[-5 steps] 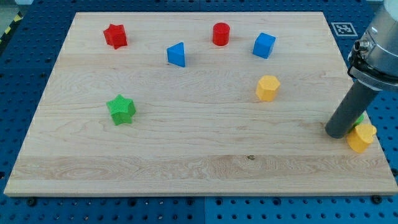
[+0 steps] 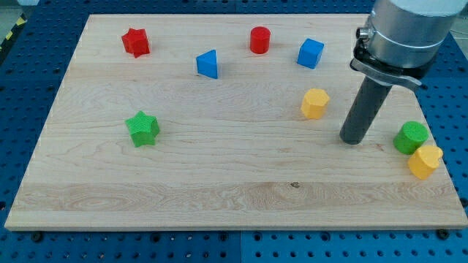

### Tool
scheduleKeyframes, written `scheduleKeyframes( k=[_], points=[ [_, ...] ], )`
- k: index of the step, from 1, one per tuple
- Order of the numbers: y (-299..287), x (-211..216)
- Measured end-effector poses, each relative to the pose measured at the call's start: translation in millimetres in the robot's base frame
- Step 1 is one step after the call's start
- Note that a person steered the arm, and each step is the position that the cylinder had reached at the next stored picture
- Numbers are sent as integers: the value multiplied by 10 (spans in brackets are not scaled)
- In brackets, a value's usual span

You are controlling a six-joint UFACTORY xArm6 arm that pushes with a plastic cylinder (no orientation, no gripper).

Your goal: Move the yellow hexagon to the top of green circle

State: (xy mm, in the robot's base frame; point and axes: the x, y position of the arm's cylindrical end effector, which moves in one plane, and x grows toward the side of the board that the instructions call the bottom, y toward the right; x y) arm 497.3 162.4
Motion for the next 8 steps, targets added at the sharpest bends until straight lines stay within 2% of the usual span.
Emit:
scheduleKeyframes(
  k=[1,2,3,8],
  points=[
    [-403,1],
    [-842,-179],
    [-1021,-506],
    [-599,-600]
  ],
)
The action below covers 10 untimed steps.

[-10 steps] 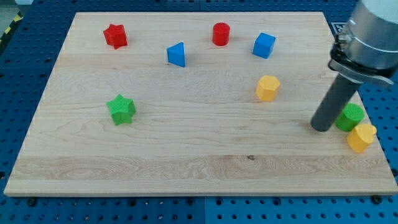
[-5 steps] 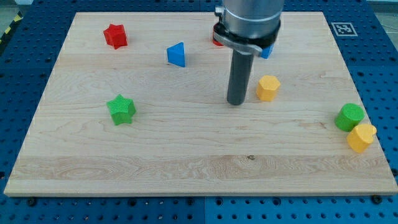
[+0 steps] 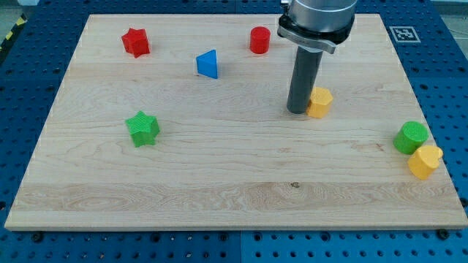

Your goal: Move the yellow hexagon to the top of green circle

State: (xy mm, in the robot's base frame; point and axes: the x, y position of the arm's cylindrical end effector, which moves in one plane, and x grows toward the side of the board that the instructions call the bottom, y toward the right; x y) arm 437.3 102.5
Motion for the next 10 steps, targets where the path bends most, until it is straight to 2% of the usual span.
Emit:
scheduleKeyframes(
  k=[1,3,6,10],
  points=[
    [201,0],
    [157,-121],
    [696,-127],
    [829,-145]
  ],
)
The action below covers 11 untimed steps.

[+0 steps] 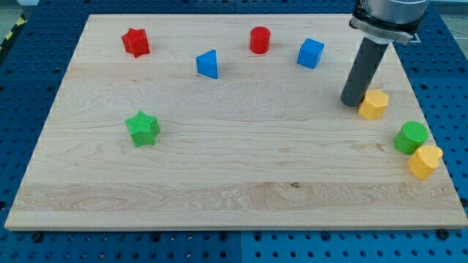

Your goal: Move the yellow hexagon to the top of green circle

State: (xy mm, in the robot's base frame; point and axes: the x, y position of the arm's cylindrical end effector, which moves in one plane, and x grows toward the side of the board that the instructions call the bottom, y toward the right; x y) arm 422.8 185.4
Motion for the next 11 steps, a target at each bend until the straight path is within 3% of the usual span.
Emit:
scheduleKeyframes(
  k=[2,3,6,11],
  points=[
    [157,-101],
    [258,142],
    [257,327],
    [372,407]
  ],
)
